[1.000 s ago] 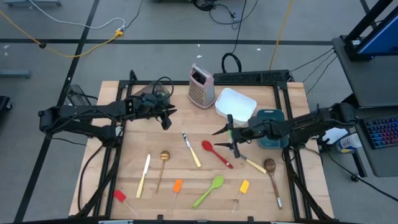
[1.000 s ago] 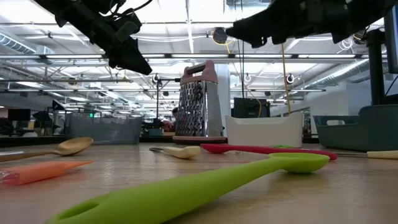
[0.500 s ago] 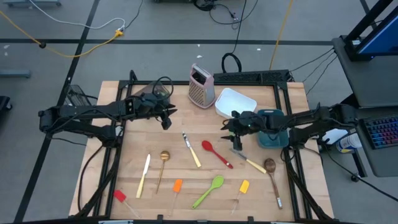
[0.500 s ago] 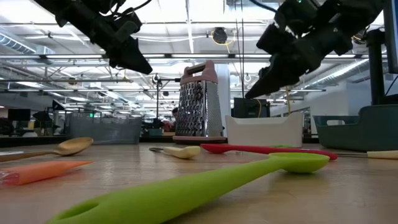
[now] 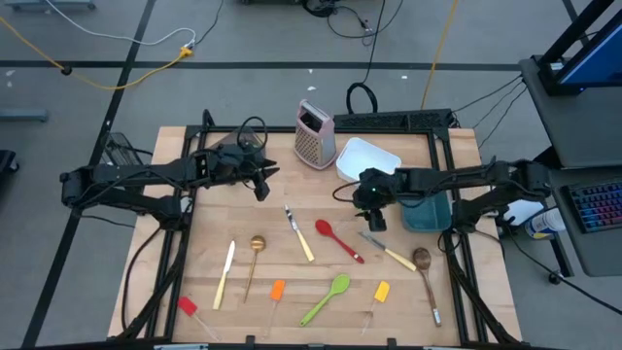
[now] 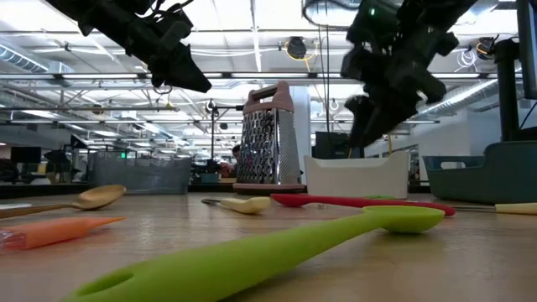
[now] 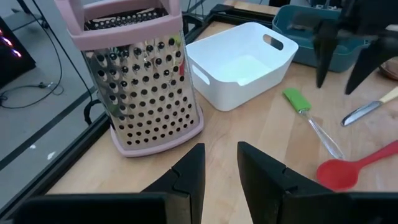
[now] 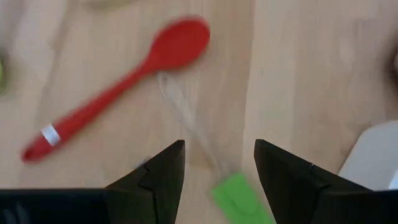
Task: Pick & Place Kitchen Items
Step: Put the green spatula into the black bin
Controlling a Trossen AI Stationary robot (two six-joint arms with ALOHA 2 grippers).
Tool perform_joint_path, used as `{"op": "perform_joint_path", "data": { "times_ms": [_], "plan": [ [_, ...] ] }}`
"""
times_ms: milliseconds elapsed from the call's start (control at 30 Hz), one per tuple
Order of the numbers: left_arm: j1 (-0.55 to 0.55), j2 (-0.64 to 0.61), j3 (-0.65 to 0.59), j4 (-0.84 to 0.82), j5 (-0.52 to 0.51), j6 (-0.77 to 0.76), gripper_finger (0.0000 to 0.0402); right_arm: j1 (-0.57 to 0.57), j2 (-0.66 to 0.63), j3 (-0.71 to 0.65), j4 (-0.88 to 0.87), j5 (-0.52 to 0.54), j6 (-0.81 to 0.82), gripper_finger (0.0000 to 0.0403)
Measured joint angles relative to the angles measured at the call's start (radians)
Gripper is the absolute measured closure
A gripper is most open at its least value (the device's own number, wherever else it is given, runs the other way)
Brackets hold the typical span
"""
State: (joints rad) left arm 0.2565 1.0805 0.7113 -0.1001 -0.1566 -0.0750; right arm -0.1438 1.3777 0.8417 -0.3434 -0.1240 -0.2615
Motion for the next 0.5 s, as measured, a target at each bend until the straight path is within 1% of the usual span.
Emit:
{"op": "perform_joint_path", "data": {
  "times_ms": [167,333,500],
  "plan": [
    [0.000,0.000,0.000,-0.003,0.000,-0.002,0.0302,-0.017,0.079,0.000,0.025,0.003,-0.065,0.0213],
    [0.000,0.000,0.000,-0.010,0.000,-0.002,0.0302,-0.025,0.143,-0.001,-0.012,0.123,-0.090,0.0198],
    [0.000,0.000,0.000,-0.010,0.001,-0.002,0.0302,-0.034,0.162,-0.002,-0.080,0.100,-0.133,0.0168]
  ]
}}
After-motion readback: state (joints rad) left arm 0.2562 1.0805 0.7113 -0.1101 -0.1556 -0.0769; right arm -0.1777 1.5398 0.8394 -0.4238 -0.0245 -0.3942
